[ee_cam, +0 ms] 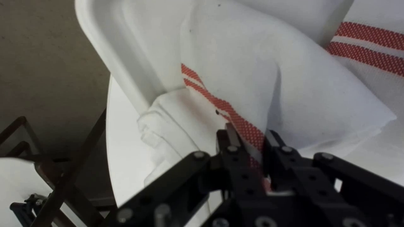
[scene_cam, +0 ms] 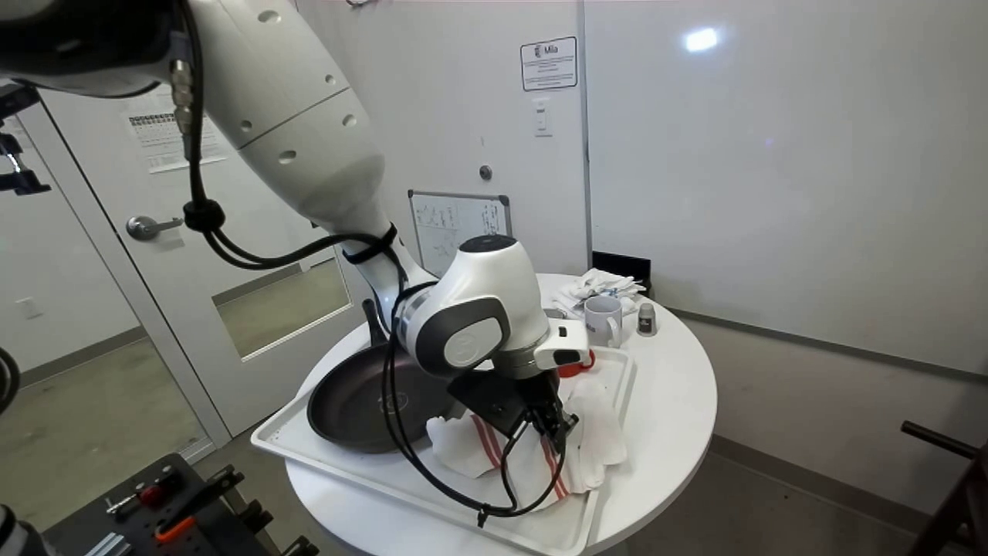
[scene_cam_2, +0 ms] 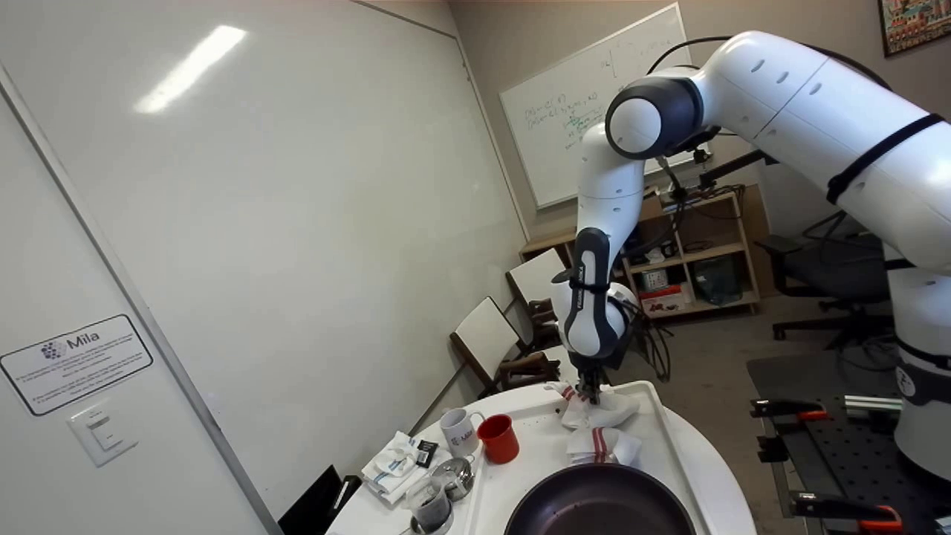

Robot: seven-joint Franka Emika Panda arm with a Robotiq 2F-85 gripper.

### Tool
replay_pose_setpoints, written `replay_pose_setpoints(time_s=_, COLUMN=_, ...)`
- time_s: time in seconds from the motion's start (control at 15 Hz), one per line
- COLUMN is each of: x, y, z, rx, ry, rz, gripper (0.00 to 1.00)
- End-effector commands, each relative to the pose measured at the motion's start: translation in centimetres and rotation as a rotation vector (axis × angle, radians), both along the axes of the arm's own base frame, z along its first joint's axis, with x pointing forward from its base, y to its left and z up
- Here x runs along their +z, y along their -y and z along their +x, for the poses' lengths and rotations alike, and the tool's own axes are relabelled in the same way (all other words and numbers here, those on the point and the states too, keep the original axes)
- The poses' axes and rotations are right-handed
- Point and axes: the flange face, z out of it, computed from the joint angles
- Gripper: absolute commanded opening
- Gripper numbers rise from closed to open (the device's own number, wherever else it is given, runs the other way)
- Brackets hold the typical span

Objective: Use one white and red towel to wipe the black pan.

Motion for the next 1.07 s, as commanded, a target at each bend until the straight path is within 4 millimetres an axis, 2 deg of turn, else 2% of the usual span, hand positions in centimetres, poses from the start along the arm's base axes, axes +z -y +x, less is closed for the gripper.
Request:
replay_pose_setpoints(time_s=0.0, x=0.5, y=-0.4, z=0.4, rx=-0.018, ry=0.001, rz=-0.025, gripper=0.49)
replay_pose_setpoints(time_s=0.47, x=2.2, y=-3.3, z=-0.4, rx=0.026, ry=0.101, rz=-0.056, gripper=0.98)
replay_pose_setpoints(time_s=1.0, x=5.2, y=-5.1, z=-3.4, rx=0.042, ry=0.229, rz=-0.078, gripper=1.00)
